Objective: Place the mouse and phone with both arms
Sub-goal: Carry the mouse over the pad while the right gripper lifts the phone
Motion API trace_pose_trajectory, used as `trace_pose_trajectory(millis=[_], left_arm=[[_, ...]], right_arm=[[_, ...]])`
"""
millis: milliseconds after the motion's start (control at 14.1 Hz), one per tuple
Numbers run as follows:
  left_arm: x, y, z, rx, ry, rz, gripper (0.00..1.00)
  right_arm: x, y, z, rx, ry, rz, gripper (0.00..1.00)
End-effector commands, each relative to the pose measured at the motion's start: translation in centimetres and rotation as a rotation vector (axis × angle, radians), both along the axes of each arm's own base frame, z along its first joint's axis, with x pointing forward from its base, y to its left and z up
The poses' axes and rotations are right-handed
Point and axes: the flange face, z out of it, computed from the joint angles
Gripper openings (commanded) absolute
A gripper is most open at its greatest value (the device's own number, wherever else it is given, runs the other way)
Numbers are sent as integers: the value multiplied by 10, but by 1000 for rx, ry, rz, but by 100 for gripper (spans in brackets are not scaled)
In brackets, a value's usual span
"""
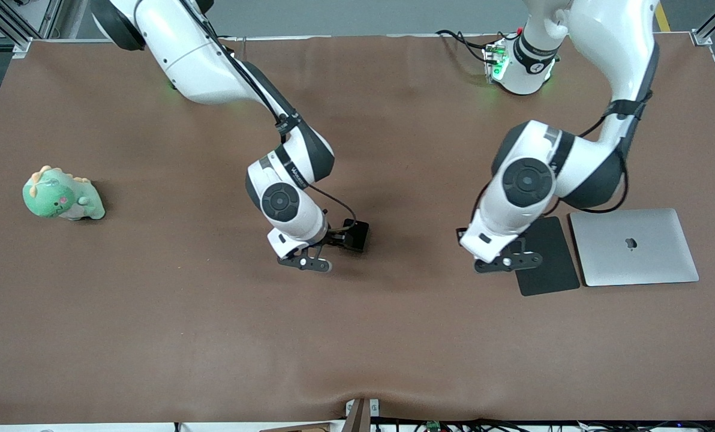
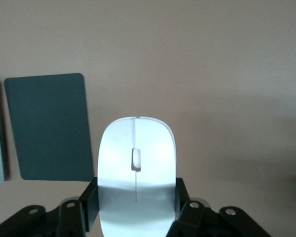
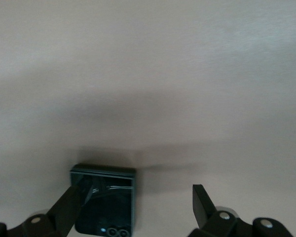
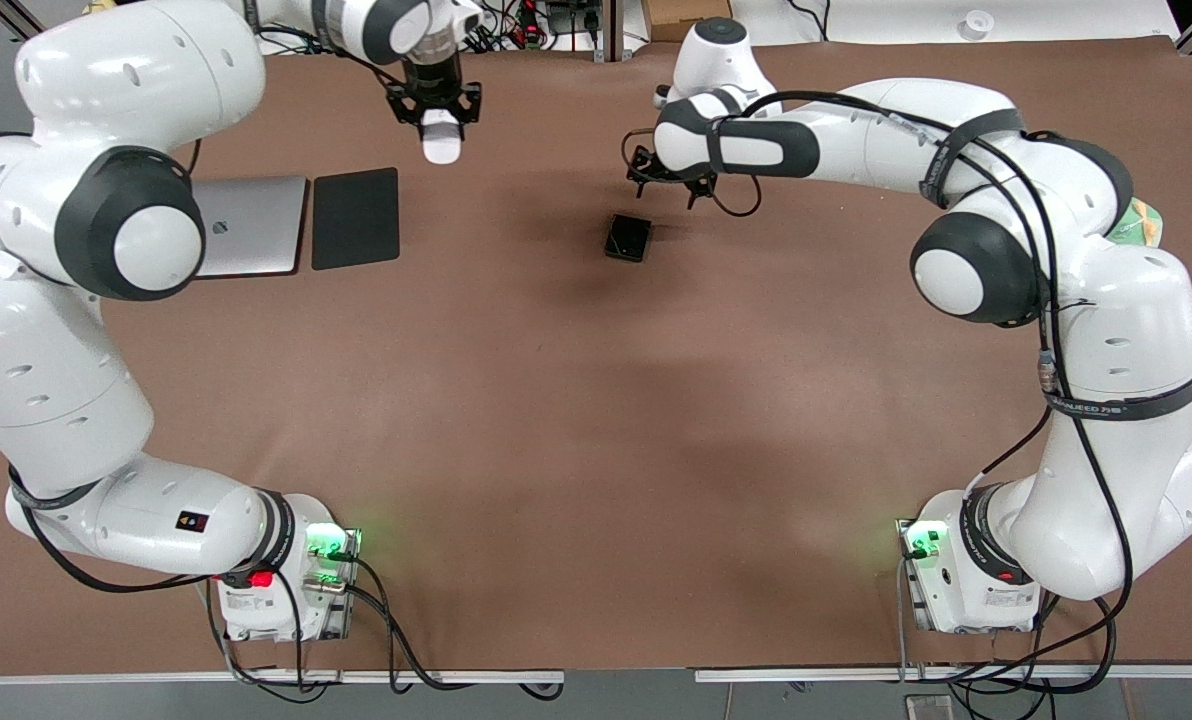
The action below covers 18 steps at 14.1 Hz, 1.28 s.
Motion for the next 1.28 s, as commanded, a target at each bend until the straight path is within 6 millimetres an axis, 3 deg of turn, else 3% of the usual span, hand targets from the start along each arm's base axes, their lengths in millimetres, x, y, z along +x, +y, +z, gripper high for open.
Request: trace_pose_trajectory(millis=[0,213,569,854,996,1209], left_arm=[[0,43,0,-12,37,-36,45],[6,87,-16,-10,68,-39,45],[8,145,-52,-21,76,34,45],[-4,147,-85,-44,44,26,45],[1,170,-105,-59,29,60,46],[-3,173,-124,-76,-4,58,46]], right_arm=[[7,19,-4,0,-25,9,100],[-8,38,-18,-64,-57,88,100],[-7,46,-26,-62,-52,14,100],[-9,53,-30,-66,-47,-70,100],[-9,53,-33,-68,-61,-70,100],[-9,55,-40,-86,-86,-66,100]])
